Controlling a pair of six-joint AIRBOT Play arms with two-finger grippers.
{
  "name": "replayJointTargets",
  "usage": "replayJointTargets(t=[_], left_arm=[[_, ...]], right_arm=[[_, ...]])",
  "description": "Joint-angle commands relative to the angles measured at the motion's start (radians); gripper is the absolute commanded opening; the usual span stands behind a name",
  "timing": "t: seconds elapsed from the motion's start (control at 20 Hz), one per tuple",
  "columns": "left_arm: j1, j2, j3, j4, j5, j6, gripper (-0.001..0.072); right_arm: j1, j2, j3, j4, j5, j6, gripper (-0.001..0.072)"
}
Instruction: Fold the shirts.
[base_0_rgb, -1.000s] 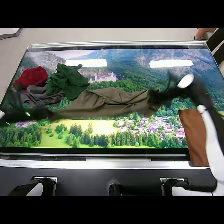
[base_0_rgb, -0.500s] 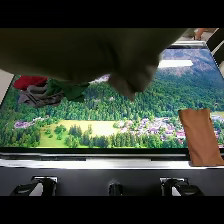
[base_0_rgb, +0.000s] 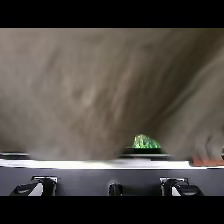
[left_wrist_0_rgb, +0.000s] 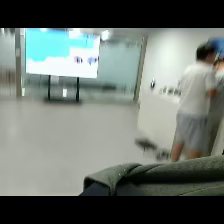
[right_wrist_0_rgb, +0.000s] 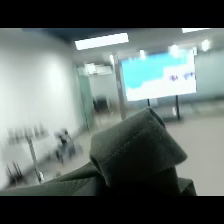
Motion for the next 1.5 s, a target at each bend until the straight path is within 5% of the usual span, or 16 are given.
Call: replayJointTargets(t=[0.0, 0.25, 0.4, 0.55, 0.85, 0.9, 1.0, 1.3, 1.45], left_arm=[[0.001, -0.076, -0.143, 0.079, -0.148, 0.003, 0.0026], [-0.002, -0.292, -0.512, 0.113, 0.004, 0.035, 0.0027], [-0.023, -0.482, -0.577, 0.108, 0.060, 0.035, 0.0027], [-0.049, -0.620, -0.577, 0.083, 0.060, 0.035, 0.0028], [-0.122, -0.743, -0.576, 0.068, 0.022, 0.034, 0.0031], [-0.121, -0.742, -0.568, 0.068, 0.014, 0.035, 0.0096], [-0.086, -0.742, -0.509, 0.069, -0.073, 0.035, 0.0455], [0.103, -0.737, -0.515, 0.079, -0.471, 0.026, 0.0485], [0.126, -0.711, -0.750, 0.047, -0.458, 0.066, 0.0485]], right_arm=[[0.000, -0.170, -0.003, -0.095, 0.259, -0.010, 0.0041], [0.000, -0.579, -0.024, -0.071, 0.211, -0.021, 0.0043], [0.000, -0.778, -0.024, 0.024, 0.118, 0.116, 0.0044], [0.000, -0.890, -0.024, 0.160, 0.114, 0.215, 0.0044], [0.000, -0.986, -0.024, 0.227, 0.244, 0.215, 0.0044], [-0.001, -0.978, -0.024, 0.227, 0.254, 0.215, 0.0088], [-0.011, -0.932, -0.023, 0.202, 0.294, 0.183, 0.0479], [-0.197, -0.857, -0.066, 0.159, 0.809, 0.028, 0.0485], [-0.210, -0.814, -0.266, 0.138, 0.894, -0.005, 0.0487]])
